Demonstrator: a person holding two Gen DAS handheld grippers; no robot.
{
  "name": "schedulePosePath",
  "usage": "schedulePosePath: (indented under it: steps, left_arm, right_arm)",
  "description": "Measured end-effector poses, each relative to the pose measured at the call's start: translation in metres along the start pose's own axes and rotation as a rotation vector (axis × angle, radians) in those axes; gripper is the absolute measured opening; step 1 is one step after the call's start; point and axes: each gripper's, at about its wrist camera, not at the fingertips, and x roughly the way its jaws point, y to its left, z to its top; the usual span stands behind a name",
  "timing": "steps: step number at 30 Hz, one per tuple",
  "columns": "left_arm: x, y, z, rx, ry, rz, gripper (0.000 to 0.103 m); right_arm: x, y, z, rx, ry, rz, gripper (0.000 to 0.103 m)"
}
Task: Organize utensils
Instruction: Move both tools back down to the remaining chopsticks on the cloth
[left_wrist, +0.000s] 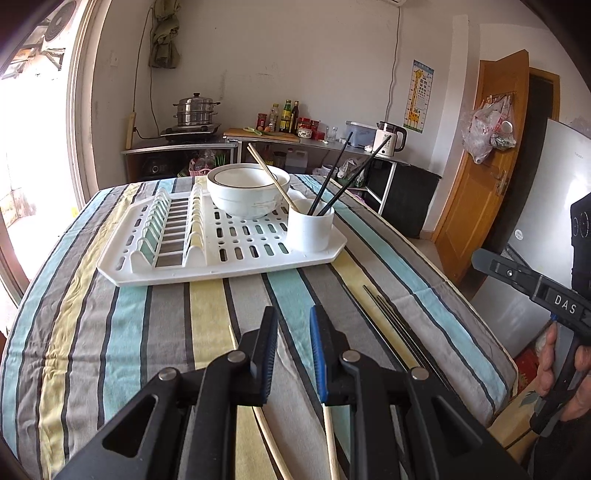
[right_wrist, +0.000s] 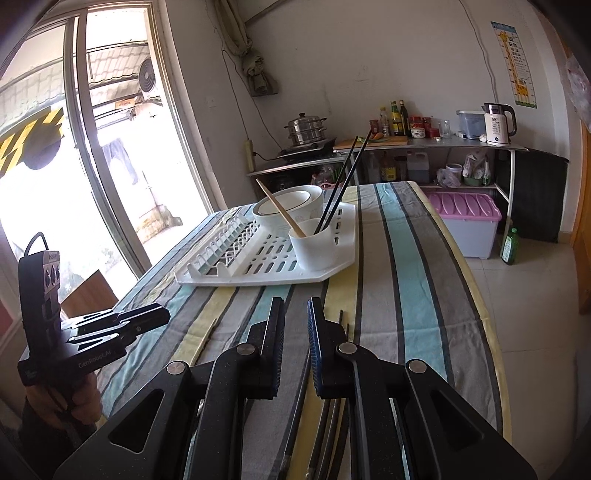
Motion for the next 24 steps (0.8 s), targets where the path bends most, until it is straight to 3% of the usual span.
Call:
schedulePosePath:
  steps: [8, 16, 24]
  left_arm:
    - [-0.008, -0.004, -0.031, 0.009, 0.040, 0.035, 0.019]
    - [0.001, 0.005, -0.042, -0.015, 0.081, 0.054, 0.019]
    - [0.022, -0.005, -0.035, -0.002, 0.127, 0.004, 0.023]
  right_arm:
    - [-0.004, 0.008, -0.028, -0.013, 0.059, -0.007, 0.013]
    - [0.012, 0.003, -0.035, -0.001, 0.103, -0.011, 0.013]
    - [0.039, -0.002, -0.034, 0.002, 0.168, -0.021, 0.013]
